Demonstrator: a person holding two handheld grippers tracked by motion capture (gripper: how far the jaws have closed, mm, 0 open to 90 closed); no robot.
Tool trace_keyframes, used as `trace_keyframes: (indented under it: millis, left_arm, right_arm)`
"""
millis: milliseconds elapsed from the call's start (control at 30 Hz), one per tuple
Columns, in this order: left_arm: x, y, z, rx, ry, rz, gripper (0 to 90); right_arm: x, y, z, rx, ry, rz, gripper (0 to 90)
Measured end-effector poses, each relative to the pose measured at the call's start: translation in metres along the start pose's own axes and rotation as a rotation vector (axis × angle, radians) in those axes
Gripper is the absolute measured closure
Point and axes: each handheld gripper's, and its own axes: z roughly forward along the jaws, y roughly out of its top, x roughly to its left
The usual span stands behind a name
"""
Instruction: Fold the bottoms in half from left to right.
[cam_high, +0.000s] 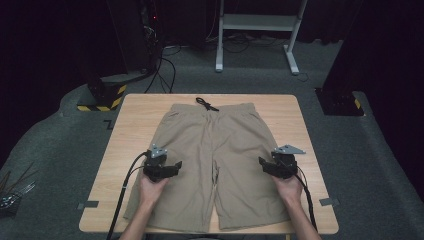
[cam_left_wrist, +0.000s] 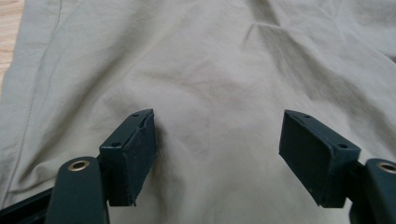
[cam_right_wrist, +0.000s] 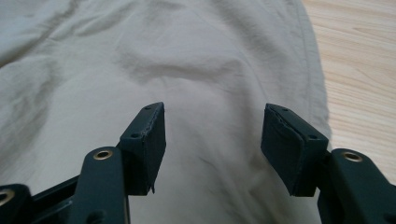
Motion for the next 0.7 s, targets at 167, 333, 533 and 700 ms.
trace_keyframes:
  millis: [167,333,533,700]
  left_arm:
    - [-0.002,0.003,0.008,0.011,0.009,-0.004,27.6]
    - [-0.004,0.003,0.014,0.021,0.028,0.002,27.6]
    - [-0.007,0.0,0.02,0.046,0.043,0.032,27.8]
    - [-0.01,-0.001,0.02,0.05,0.066,0.066,28.3]
  right_arm:
    - [0.006,0.004,0.012,0.017,0.001,-0.014,40.2]
    - [0.009,0.002,0.021,0.042,-0.001,-0.008,40.0]
    - [0.01,0.0,0.03,0.075,-0.009,-0.018,39.9]
    - [0.016,-0.003,0.034,0.114,-0.031,-0.044,39.1]
